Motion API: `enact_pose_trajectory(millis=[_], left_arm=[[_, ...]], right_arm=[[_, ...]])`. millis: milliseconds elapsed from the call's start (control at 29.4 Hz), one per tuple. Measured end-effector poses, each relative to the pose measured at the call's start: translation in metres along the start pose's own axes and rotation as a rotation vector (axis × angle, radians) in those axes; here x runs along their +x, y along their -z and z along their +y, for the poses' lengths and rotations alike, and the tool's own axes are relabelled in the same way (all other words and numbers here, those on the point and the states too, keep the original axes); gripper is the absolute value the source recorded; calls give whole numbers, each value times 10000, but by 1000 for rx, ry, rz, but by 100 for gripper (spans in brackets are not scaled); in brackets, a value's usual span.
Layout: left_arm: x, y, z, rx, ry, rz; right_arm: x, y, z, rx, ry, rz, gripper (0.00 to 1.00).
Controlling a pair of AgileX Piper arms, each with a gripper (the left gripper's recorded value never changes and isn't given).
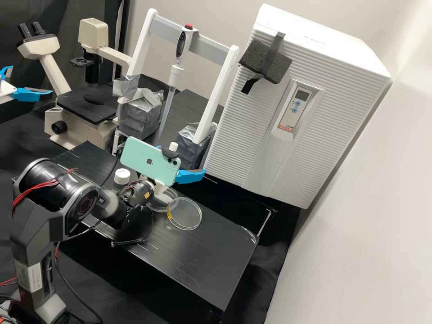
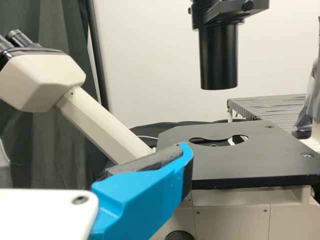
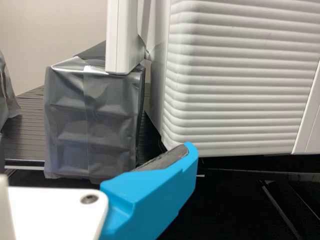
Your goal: Close the bottle
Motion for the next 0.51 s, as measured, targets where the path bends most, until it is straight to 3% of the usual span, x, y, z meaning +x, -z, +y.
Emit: enact_pose_trajectory(millis=[340,510], left_arm=[[-4,-2,-2,5,0,-8],[-127,-22,-23,-34,-7,-74]], right_arm=[[0,0,0,0,0,0,100],[0,0,0,0,0,0,100]])
